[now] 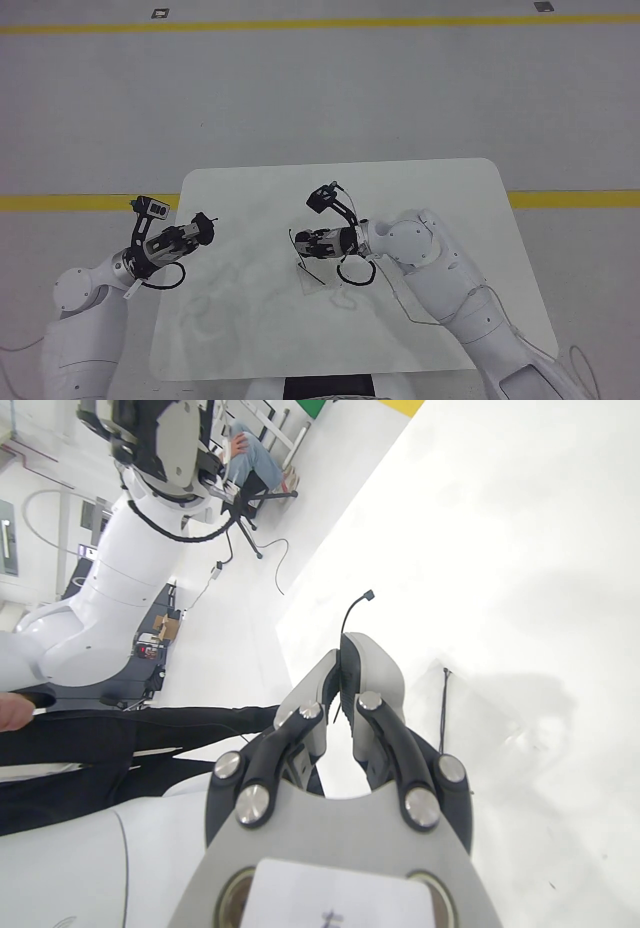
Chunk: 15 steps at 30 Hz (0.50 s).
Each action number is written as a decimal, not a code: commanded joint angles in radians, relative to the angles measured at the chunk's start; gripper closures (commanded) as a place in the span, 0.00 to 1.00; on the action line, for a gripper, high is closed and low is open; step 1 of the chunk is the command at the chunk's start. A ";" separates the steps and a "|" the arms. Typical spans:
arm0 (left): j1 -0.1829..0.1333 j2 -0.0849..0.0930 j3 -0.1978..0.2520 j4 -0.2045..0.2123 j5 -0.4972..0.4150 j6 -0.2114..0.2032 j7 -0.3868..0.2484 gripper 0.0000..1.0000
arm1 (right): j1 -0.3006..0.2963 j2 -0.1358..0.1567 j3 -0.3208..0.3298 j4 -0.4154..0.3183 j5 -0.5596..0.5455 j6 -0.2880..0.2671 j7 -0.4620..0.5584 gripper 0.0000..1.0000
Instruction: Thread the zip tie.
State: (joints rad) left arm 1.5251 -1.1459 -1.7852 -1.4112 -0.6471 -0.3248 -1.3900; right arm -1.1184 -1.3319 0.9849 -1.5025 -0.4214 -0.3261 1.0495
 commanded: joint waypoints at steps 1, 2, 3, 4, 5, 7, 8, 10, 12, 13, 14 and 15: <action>0.000 0.000 0.000 0.000 0.000 0.000 0.000 1.00 | 0.000 0.000 0.000 0.000 0.001 0.000 0.000 1.00; 0.000 0.000 0.000 0.000 0.000 0.000 0.000 1.00 | 0.000 0.000 0.000 0.000 0.001 0.000 0.000 1.00; 0.000 0.000 0.000 0.000 0.000 0.000 0.000 1.00 | 0.000 0.000 0.000 0.000 0.001 0.000 0.000 1.00; 0.000 0.000 0.000 0.000 0.000 0.000 0.000 1.00 | 0.000 0.000 0.000 0.000 0.001 0.000 0.000 1.00; 0.000 0.000 0.000 0.000 0.000 0.000 0.000 1.00 | 0.000 0.000 0.000 0.000 0.001 0.000 0.000 1.00; 0.001 -0.001 0.006 -0.004 0.005 0.002 0.022 1.00 | -0.011 -0.002 -0.002 -0.010 0.003 0.007 -0.069 1.00; 0.005 -0.001 0.011 -0.008 0.012 -0.006 0.040 1.00 | -0.011 -0.004 -0.005 -0.016 0.009 0.006 -0.105 1.00; 0.015 -0.002 0.020 -0.015 0.011 -0.015 0.076 1.00 | -0.008 -0.009 -0.016 -0.021 0.002 0.007 -0.184 1.00; 0.023 -0.005 0.021 -0.020 0.008 -0.015 0.105 1.00 | -0.005 -0.014 -0.027 -0.019 -0.016 0.012 -0.272 1.00; 0.025 -0.006 0.018 -0.020 0.010 -0.015 0.120 1.00 | -0.005 -0.017 -0.031 -0.018 -0.023 0.015 -0.315 1.00; 0.026 -0.008 0.015 -0.019 0.011 -0.015 0.138 1.00 | -0.005 -0.020 -0.036 -0.016 -0.031 0.018 -0.354 1.00; 0.026 -0.010 0.009 -0.019 0.013 -0.015 0.155 1.00 | -0.003 -0.022 -0.043 -0.015 -0.039 0.020 -0.386 1.00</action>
State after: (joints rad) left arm 1.5507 -1.1538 -1.7706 -1.4310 -0.6368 -0.3401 -1.2553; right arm -1.1226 -1.3519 0.9481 -1.5192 -0.4528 -0.3084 0.7065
